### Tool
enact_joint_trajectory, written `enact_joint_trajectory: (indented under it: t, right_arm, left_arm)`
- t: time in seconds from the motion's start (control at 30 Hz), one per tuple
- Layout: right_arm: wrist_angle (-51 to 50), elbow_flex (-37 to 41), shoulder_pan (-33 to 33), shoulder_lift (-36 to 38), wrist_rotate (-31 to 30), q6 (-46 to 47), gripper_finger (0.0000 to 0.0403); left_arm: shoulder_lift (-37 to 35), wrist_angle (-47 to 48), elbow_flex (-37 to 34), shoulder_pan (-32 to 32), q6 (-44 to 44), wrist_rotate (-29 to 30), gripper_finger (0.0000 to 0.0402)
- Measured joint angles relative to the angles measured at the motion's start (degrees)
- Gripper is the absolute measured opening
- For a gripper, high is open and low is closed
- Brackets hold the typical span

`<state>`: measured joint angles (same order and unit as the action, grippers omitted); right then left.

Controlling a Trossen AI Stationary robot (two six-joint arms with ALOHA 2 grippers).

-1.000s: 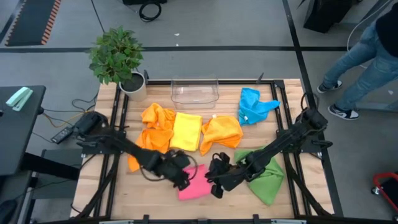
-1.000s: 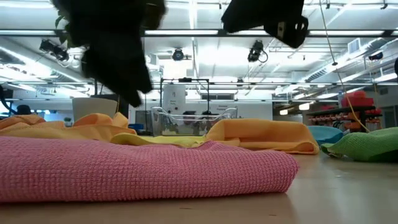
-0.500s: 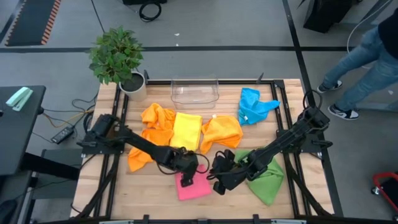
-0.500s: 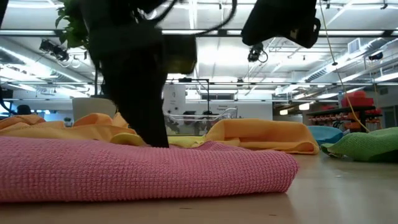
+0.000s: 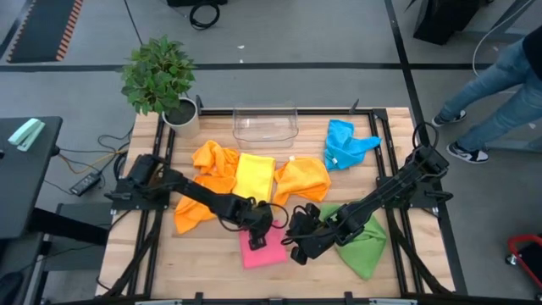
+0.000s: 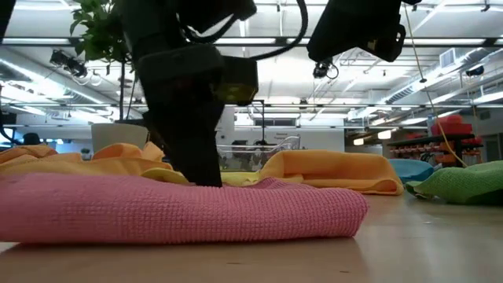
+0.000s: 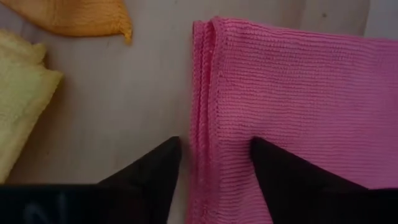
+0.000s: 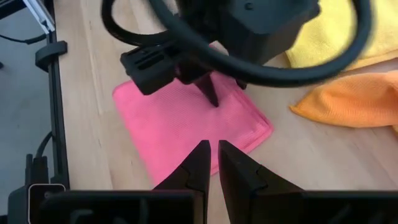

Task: Fold microfiber towels
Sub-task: Stack the folded pink microfiber cloth on top of the folded yellow microfiber cloth

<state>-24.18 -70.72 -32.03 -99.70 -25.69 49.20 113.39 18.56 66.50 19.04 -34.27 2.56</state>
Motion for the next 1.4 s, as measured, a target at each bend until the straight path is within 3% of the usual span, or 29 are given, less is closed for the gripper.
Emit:
enact_joint_trajectory:
  t: [0.2, 0.27, 0.47, 0.63, 0.93, 1.1, 1.4]
  right_arm:
    - [-0.09, 0.00, -0.36, -0.02, -0.05, -0.10, 0.0039]
    - [-1.00, -0.02, -0.70, -0.02, -0.17, 0.03, 0.0039]
    - [-6.91, -0.02, -2.72, 1.43, -4.01, 3.27, 0.0039]
    - [-11.61, -0.04, -4.33, 3.33, -8.10, 6.71, 0.0039]
    - [-13.64, -0.10, -5.28, 5.44, -12.03, 7.81, 0.0039]
    - [-14.06, -0.09, -5.40, 5.66, -12.61, 7.66, 0.0039]
    - [-14.88, -0.09, -5.40, 5.64, -12.66, 7.70, 0.0039]
  left_arm:
    - [0.12, 0.73, -0.09, -0.45, 0.08, -0.22, 0.0045]
    - [0.12, 0.74, -0.11, -0.30, 0.20, -0.23, 0.0017]
    - [-2.70, 0.33, -0.57, 0.03, -1.33, 0.49, 0.0012]
    - [-9.32, 2.29, -0.50, 0.32, -3.56, 0.79, 0.0012]
    - [-18.37, 7.20, -0.54, -1.05, -9.48, 10.25, 0.0011]
    - [-21.13, 8.52, -0.46, -3.36, -11.85, 14.80, 0.0011]
    - [-21.59, 11.63, -0.47, -8.09, -15.51, 15.18, 0.0011]
